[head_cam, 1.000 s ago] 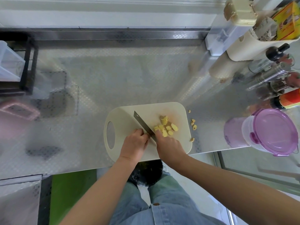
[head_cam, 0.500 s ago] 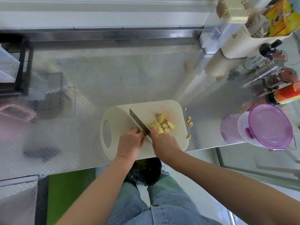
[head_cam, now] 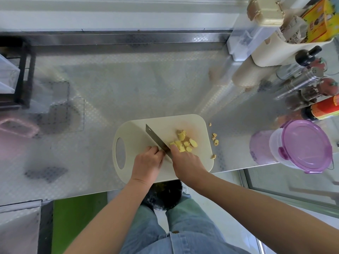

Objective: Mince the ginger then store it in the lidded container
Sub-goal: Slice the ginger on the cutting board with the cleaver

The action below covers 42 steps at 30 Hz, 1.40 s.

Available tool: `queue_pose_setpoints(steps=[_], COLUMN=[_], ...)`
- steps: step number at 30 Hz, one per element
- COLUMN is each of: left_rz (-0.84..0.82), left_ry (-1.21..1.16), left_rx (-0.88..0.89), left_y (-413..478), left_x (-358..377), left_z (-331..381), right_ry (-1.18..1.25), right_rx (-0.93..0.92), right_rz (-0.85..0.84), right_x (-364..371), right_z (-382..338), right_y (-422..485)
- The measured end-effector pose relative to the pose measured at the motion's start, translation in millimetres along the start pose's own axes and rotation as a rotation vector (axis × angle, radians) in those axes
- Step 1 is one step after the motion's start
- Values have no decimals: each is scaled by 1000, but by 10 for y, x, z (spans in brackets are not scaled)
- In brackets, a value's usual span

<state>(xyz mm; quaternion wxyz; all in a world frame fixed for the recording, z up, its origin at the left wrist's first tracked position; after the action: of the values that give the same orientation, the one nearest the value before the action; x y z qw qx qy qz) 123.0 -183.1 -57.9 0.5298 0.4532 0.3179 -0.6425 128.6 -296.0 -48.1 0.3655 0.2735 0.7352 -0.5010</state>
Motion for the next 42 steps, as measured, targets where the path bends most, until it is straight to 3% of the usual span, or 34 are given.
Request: queue_pose_setpoints(steps=[6, 15, 42], left_rz=[-1, 32, -77], left_ry=[8, -236, -133], left_rx=[-89, -245, -186], left_y=[-49, -77, 3], left_x=[-49, 32, 22], left_z=[18, -80, -64], right_ry=[26, 1, 4], right_rx=[-14, -29, -58], right_rz=[20, 33, 17], right_x=[-54, -53, -54], right_z=[42, 19, -44], right_y=[-50, -79, 101])
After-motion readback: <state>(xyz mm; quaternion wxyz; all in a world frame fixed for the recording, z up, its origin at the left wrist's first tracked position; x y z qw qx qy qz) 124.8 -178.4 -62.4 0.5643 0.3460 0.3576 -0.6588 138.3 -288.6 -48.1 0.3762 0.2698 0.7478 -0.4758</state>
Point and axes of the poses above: each hand's wrist, its own y-axis towards the middle knuckle, its own x-axis out of the palm, z = x × y, the point moved 6 cm from there along y, towards the middle knuckle, and after that the axes turned 3 degrees about -z, right-handed, at the moved point
